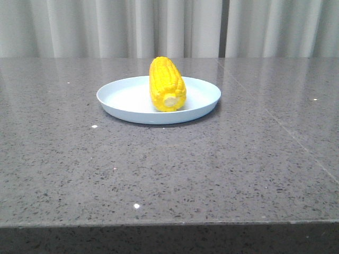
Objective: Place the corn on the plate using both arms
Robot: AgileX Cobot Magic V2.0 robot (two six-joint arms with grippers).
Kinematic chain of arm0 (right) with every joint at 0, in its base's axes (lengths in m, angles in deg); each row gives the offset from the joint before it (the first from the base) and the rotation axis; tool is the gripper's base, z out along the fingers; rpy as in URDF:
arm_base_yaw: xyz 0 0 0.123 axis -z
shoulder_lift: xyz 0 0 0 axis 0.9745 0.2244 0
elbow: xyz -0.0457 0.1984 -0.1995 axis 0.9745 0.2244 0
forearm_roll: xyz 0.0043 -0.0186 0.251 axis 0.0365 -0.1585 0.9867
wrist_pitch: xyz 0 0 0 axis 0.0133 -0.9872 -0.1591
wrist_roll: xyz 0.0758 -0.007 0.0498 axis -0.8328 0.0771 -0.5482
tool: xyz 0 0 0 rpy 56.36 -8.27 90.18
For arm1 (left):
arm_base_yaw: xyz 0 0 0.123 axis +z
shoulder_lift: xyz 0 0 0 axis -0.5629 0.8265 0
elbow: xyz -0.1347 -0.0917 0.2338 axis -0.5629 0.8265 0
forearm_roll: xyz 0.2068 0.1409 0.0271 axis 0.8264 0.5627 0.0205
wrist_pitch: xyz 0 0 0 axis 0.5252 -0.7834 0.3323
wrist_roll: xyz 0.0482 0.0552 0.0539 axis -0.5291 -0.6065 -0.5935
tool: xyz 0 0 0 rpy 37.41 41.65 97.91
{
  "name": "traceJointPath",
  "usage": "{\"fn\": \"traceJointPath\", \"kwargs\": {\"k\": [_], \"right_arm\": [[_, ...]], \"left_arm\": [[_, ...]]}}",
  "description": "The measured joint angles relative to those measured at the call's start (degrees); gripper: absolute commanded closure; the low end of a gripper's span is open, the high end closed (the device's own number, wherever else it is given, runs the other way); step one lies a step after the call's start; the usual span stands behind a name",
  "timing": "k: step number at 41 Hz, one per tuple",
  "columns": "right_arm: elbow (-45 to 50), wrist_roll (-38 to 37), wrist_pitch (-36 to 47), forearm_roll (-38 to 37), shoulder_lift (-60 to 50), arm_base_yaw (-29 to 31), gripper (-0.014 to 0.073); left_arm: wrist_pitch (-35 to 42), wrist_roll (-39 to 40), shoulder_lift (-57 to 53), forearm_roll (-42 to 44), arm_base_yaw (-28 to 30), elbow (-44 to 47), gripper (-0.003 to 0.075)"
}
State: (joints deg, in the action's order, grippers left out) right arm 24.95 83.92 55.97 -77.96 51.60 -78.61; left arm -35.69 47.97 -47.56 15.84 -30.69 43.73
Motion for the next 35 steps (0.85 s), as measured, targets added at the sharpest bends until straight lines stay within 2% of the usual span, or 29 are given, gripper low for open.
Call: {"fn": "traceJointPath", "kwargs": {"k": [35], "right_arm": [[0.0, 1.3, 2.6, 1.9, 0.0, 0.0, 0.0662]], "left_arm": [[0.0, 0.0, 0.0, 0.0, 0.0, 0.0, 0.0741]]}}
